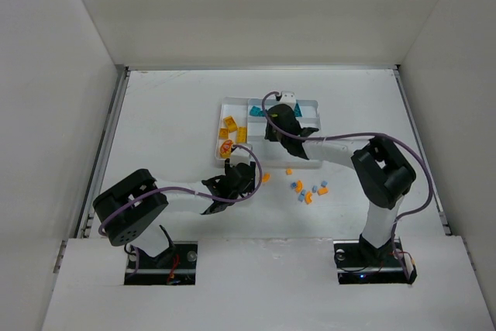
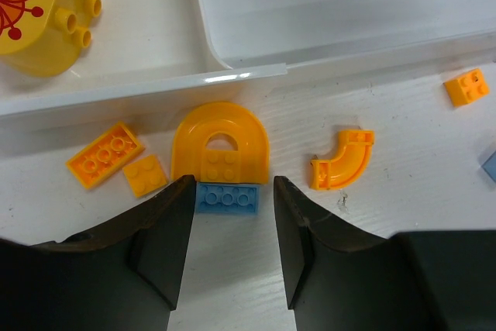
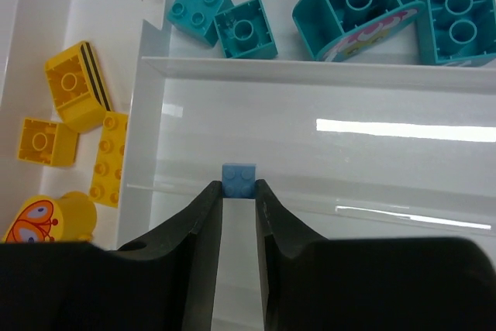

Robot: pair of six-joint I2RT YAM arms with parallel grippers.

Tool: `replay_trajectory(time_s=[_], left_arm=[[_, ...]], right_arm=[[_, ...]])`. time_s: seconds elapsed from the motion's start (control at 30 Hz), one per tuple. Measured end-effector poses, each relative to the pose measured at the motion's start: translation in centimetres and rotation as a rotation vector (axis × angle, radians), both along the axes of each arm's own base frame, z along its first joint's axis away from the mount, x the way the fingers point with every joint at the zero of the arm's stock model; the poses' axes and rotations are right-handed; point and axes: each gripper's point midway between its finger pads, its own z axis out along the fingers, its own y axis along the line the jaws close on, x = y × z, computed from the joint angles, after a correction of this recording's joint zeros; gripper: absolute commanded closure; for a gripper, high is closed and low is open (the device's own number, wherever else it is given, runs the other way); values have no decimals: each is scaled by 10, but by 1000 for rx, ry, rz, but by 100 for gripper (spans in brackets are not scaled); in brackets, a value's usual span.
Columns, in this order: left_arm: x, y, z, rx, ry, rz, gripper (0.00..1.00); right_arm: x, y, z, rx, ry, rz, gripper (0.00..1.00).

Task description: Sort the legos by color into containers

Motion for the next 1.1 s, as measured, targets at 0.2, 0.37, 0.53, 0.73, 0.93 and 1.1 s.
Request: replay_trajectory(time_s=[0.2,0.37,0.53,0.73,0.93,1.1], left_arm=[[0,0,0,1,0,0,58],[0,0,0,1,1,-2,58],[-2,0,-1,6,1,-4,55],[-5,1,-1,18,4,-7,55],[-8,4,-2,48,4,2,61],[-9,6,-3,69,5,12,72]], right_arm=[[2,2,-6,-5,10,1,49],[2,2,-4,-2,6,1,49],[-11,-8,10,13,-14,1,49],[-23,-18,26,44,-50,-4,49],[-34,-27,32,56,-65,-10,49],[-50,-37,49,86,-99,-15,48]])
